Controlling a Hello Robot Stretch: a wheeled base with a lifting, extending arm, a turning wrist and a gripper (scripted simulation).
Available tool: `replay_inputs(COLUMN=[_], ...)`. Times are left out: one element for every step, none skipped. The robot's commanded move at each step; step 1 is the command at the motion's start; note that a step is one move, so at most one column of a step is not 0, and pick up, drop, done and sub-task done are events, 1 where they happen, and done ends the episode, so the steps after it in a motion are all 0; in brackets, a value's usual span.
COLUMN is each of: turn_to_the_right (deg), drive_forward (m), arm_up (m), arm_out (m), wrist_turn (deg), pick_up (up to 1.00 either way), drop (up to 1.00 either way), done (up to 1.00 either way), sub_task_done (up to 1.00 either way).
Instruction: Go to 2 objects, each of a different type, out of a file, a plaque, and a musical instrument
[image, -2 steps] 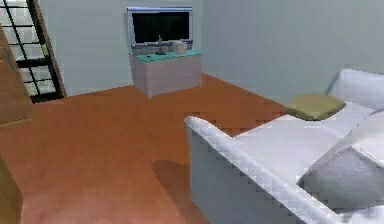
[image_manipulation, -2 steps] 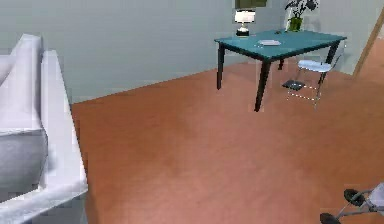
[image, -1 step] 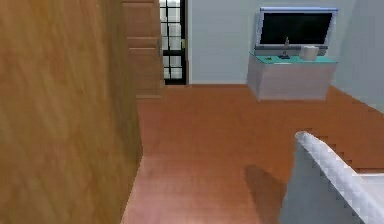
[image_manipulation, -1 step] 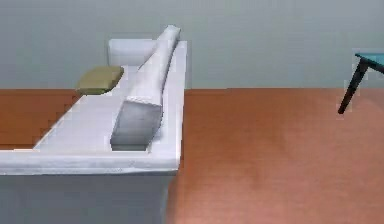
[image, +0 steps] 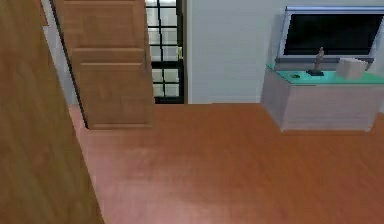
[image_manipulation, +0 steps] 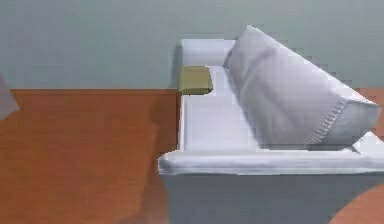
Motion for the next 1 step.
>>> replay_inputs(turn_to_the_right=[0.0], drive_forward=[1.00], arm_up=[0.00], arm_out=[0.00], wrist_turn=[0.0], pick_up=[0.00], drop=[0.00], done=[0.00], sub_task_done=[0.00])
